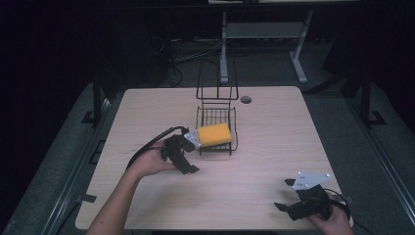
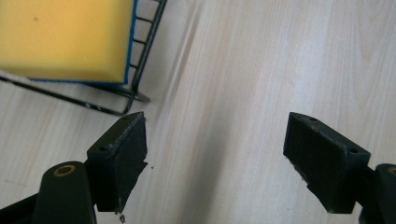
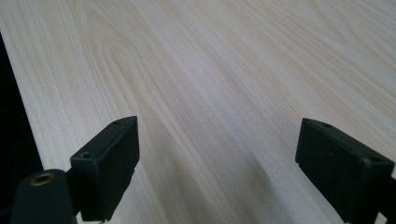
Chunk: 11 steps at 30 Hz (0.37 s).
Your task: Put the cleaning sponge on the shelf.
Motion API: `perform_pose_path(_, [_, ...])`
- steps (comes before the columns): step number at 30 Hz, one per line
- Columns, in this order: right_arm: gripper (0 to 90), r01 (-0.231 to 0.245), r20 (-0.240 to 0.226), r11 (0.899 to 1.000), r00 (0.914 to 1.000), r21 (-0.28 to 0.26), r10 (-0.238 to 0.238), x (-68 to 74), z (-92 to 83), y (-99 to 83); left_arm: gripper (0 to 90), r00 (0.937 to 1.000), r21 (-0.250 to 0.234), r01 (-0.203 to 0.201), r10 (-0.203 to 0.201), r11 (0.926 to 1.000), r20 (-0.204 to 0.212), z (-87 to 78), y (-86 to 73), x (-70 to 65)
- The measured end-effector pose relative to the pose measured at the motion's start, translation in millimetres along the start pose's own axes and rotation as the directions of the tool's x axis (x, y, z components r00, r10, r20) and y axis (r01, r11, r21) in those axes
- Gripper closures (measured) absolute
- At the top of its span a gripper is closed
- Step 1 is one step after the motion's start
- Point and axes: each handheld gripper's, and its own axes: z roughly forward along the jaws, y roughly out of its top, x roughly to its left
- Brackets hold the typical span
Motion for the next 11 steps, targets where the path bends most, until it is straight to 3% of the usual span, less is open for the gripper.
perform_pose_path(11, [13.3, -0.008, 0.004, 1.000, 1.0000, 0.004, 0.008, 0.0, 1.5, -0.5, 20.7, 0.9999, -0.002, 0.005, -0.006, 1.0000, -0.009, -2.6, -19.5, -11.5])
